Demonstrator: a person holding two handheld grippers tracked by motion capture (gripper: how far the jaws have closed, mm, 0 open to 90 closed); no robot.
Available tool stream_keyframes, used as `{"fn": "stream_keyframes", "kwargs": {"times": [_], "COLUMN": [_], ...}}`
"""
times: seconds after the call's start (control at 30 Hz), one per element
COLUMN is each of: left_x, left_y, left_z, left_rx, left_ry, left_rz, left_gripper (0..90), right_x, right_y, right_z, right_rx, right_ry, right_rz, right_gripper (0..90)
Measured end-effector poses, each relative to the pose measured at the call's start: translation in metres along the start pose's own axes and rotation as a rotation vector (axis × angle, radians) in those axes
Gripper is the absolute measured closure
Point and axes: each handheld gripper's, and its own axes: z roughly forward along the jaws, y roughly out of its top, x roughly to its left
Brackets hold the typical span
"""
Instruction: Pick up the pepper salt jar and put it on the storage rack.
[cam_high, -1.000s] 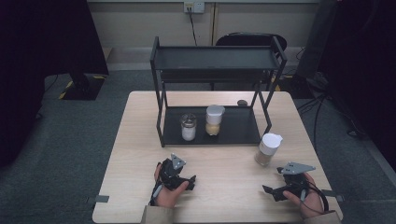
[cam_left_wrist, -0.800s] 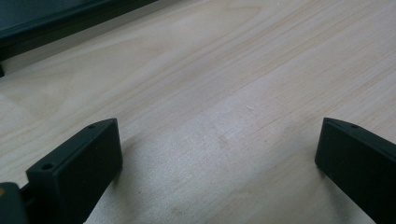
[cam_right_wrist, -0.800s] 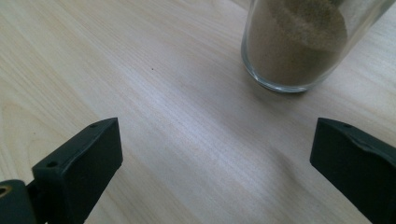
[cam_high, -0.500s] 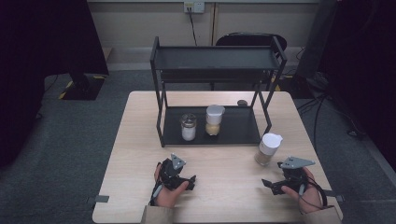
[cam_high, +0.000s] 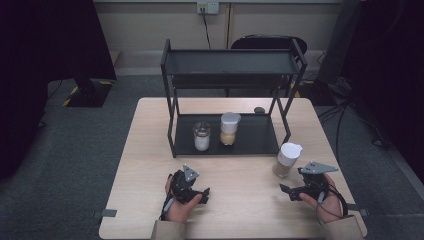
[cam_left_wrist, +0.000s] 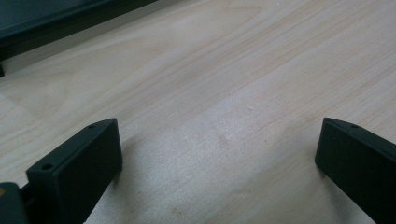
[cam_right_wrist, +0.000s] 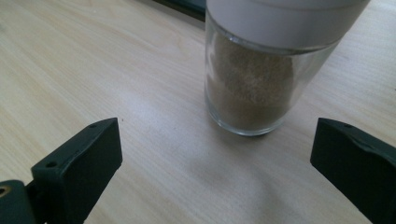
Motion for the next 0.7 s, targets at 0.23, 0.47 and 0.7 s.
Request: {"fn": "stream_keyframes", "kwargs": {"times": [0.23, 0.47, 0.7], "left_x": [0.000, 0.000, 0.000], "left_y": [0.000, 0.000, 0.000], "left_z": [0.000, 0.000, 0.000], "left_rx": [0.000, 0.000, 0.001], "left_ry": [0.000, 0.000, 0.000], "left_rz": [0.000, 0.000, 0.001], "left_gripper": [0.0, 0.0, 0.0], "right_x": [-0.001, -0.009, -0.010], "right_y": [0.003, 0.004, 0.011], "right_z": [0.002, 0.004, 0.009], "right_rx": [-0.001, -0.025, -0.029], "right_ry": [-0.020, -0.007, -0.022], "right_rz": [0.012, 0.059, 0.056], "right_gripper": [1.0, 1.1, 1.1]}}
